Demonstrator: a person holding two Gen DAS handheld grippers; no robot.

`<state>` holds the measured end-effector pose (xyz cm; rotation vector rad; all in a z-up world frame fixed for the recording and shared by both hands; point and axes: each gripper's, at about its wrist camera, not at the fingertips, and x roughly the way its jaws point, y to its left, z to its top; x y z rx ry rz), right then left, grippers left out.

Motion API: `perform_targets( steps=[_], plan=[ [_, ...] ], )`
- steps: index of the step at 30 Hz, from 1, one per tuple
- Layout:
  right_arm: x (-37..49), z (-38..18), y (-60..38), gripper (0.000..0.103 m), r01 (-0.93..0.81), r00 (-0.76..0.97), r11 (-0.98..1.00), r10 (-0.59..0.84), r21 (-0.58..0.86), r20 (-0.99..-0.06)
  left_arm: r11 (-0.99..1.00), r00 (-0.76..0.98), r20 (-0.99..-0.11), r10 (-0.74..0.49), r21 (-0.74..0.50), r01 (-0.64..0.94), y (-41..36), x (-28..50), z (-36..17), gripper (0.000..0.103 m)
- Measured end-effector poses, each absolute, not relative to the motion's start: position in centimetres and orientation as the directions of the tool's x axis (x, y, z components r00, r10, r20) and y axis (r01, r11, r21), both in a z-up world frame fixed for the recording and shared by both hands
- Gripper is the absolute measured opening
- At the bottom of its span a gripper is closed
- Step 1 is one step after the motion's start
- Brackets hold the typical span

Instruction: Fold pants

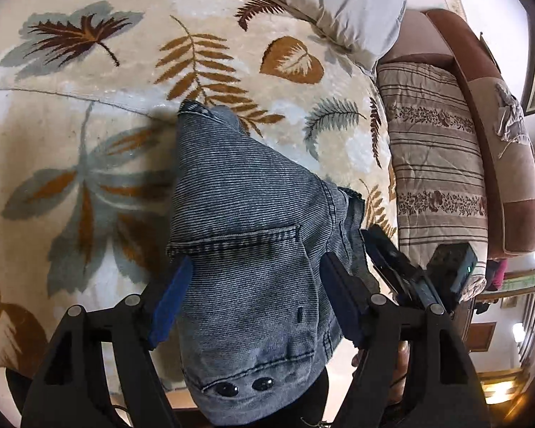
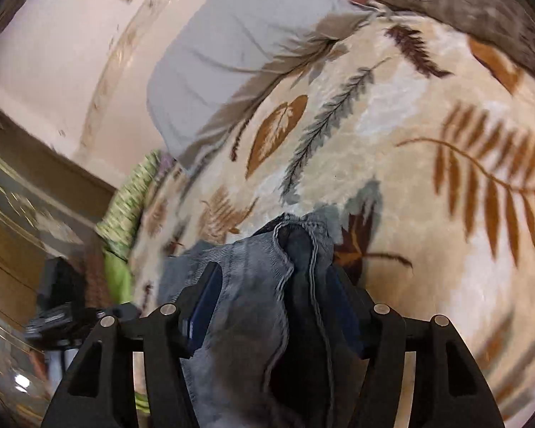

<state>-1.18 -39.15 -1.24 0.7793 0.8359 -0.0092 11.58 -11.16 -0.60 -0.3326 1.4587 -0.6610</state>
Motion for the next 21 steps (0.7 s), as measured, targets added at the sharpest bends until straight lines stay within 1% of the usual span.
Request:
perform_targets(
  steps=[1,2,3,4,5,7,8,9,12,13,16,18,21],
  plan=[
    [-0.5,-1.7,-38.7,0.051,0.301,0.665,0.747,0.281,0.593,-0.692,0.782,-0.020,-0.803,-0.596,-0.585,0.216,-11.5,11.5,-0.7,0.073],
    [0.0,-2.0,-38.4,0.046,0.295,0.649,0.757,0.289,0.583,-0.704,0.781,-0.020,-0.804,-0.595,-0.584,0.223,-11.5,11.5,-0.7,0.073],
    [0.6,-2.3,-37.9,0.035,0.289,0.619,0.786,0.282,0.547,-0.733,0.780,-0.022,-0.806,-0.592,-0.579,0.237,-11.8,11.4,-0.7,0.073],
    [0.5,-2.2,-37.6,0.016,0.284,0.610,0.810,0.260,0.513,-0.748,0.780,-0.021,-0.807,-0.590,-0.576,0.245,-12.0,11.3,-0.6,0.072],
    [0.6,-1.9,-37.4,0.007,0.260,0.611,0.826,0.260,0.500,-0.747,0.779,-0.018,-0.807,-0.591,-0.576,0.246,-11.9,11.2,-0.4,0.069],
    [0.2,-0.4,-37.1,0.006,0.203,0.637,0.836,0.282,0.509,-0.717,0.770,-0.006,-0.798,-0.602,-0.583,0.257,-11.7,10.7,0.2,0.066],
    [0.0,0.7,-36.7,0.006,0.172,0.653,0.858,0.269,0.484,-0.708,0.784,0.013,-0.816,-0.578,-0.550,0.289,-11.9,10.3,0.5,0.061],
    [-0.1,1.1,-36.7,0.006,0.155,0.655,0.873,0.261,0.463,-0.710,0.800,0.029,-0.834,-0.551,-0.519,0.301,-12.0,10.1,0.3,0.059],
    [0.2,-0.1,-36.9,0.006,0.165,0.611,0.901,0.226,0.400,-0.759,0.835,0.052,-0.865,-0.500,-0.465,0.294,-12.0,9.8,-1.1,0.052],
    [0.2,-0.9,-37.1,0.006,0.175,0.598,0.899,0.226,0.401,-0.769,0.842,0.057,-0.871,-0.488,-0.452,0.295,-12.1,9.7,-1.6,0.051],
    [-0.2,-2.5,-37.8,0.006,0.202,0.601,0.869,0.254,0.452,-0.758,0.853,0.074,-0.886,-0.458,-0.414,0.319,-12.6,9.2,-2.4,0.051],
    [-0.1,-3.0,-38.0,0.007,0.205,0.605,0.865,0.257,0.459,-0.754,0.857,0.087,-0.893,-0.441,-0.390,0.337,-13.0,9.0,-2.6,0.051],
    [-0.2,-4.1,-38.6,0.006,0.218,0.606,0.842,0.280,0.493,-0.745,0.854,0.105,-0.892,-0.439,-0.378,0.357,-13.3,8.9,-2.8,0.051]
  ],
)
